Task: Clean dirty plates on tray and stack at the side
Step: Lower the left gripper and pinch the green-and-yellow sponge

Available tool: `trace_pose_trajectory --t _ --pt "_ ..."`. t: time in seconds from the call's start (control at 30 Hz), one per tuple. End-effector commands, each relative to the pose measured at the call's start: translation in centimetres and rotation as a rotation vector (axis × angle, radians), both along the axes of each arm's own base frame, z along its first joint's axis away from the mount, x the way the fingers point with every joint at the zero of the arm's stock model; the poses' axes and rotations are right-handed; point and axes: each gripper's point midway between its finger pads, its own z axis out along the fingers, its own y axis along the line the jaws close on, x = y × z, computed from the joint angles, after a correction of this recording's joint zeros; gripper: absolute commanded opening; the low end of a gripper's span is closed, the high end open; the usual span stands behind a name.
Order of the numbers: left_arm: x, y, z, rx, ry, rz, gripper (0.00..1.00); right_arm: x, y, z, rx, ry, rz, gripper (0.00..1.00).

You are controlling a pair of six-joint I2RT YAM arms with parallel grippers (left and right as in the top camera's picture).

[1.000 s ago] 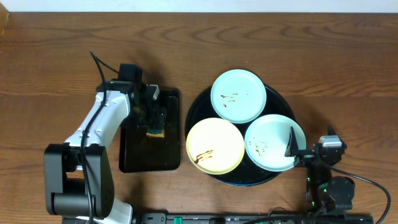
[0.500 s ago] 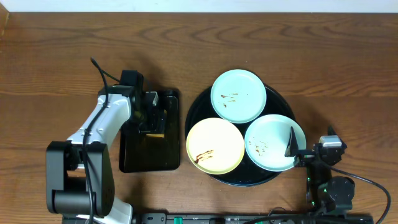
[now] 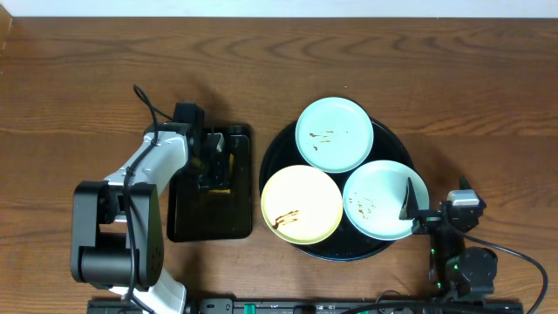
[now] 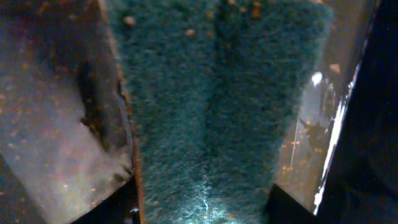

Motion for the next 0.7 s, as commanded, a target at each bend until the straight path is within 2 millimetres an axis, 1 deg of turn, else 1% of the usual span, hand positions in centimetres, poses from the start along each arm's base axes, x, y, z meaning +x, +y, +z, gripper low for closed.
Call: trace_pose_trajectory --t 0.0,0.1,0.3,0.33,0.37,0.4,0.43,0.57,0.67 --pt "-0.2 -0.2 -0.4 -0.011 0.013 0.002 0.41 0.0 0.2 -0.2 0.011 0.006 0.008 0.99" --pt "0.0 -0.2 -0.4 -0.011 0.004 0.01 0.08 0.0 0.2 -0.2 0.01 0.006 0.008 0.99" --pt "0.3 -0.2 -0.4 -0.012 -0.005 0.019 0.07 0.0 0.2 -0.2 0.011 0.006 0.008 0.99" --pt "0.3 -0.2 -0.4 -0.012 -0.005 0.02 0.15 0.0 0.2 -0.2 0.011 0.006 0.008 0.99" --pt "0.3 -0.2 -0.4 -0.013 -0.004 0.021 0.48 0.0 0.2 -0.2 0.011 0.006 0.008 0.99" --pt "0.2 -0.2 -0.4 -0.012 0.0 0.023 0.84 0.0 0.2 -0.2 0.011 0.006 0.008 0.99" --pt "0.2 -0.2 -0.4 -0.012 0.0 0.023 0.87 0.0 0.2 -0.2 0.011 0.006 0.008 0.99" --pt "0.5 -0.2 0.2 -0.013 -0.019 0.023 0.89 0.0 0.2 -0.2 0.011 0.006 0.008 0.99" --pt "1.1 -0.3 1.5 -0.017 -0.065 0.022 0.89 0.0 0.2 -0.2 0.011 0.006 0.008 0.99"
